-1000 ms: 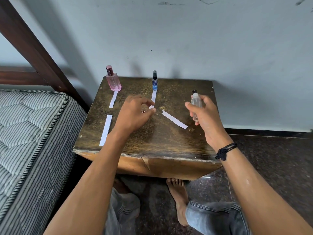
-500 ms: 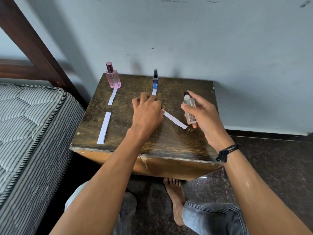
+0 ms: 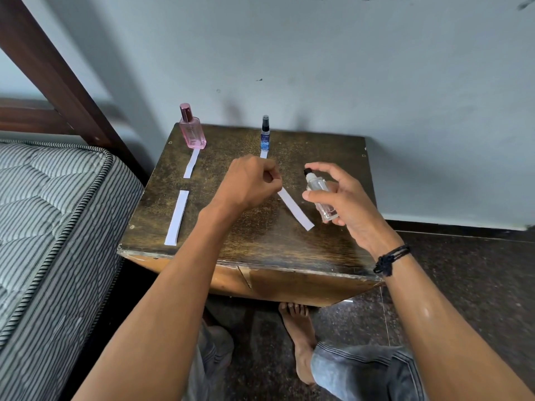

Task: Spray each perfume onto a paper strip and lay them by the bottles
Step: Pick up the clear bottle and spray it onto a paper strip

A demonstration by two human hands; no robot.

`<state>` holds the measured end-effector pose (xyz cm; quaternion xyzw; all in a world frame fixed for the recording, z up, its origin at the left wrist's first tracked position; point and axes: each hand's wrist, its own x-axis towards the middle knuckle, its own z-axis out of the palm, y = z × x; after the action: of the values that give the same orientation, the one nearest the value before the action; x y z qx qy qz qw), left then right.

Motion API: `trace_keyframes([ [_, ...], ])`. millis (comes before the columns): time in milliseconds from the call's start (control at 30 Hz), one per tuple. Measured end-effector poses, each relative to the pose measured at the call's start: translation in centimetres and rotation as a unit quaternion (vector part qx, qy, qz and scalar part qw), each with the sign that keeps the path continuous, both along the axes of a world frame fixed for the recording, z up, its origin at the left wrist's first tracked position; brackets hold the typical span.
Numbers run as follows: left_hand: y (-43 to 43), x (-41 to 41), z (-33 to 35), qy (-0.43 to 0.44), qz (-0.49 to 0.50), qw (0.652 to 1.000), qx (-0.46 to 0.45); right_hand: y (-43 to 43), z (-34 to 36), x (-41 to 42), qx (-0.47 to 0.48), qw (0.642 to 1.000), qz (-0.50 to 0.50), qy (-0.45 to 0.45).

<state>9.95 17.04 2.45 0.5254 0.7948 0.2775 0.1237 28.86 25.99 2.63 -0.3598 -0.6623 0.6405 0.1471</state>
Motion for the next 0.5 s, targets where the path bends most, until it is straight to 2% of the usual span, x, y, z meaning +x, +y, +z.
trace_keyframes([
  [167,-0.5,-0.9,0.3,-0.02,-0.028,0.999,-0.022,-0.4,-0.3,-0.2,0.016,0.997,0.072,-0.019],
  [500,-0.8,-1.9,-0.8,0.003,-0.08,0.996,-0.04,-1.6,-2.2,-1.2,0.207,0.962,0.133,-0.119],
])
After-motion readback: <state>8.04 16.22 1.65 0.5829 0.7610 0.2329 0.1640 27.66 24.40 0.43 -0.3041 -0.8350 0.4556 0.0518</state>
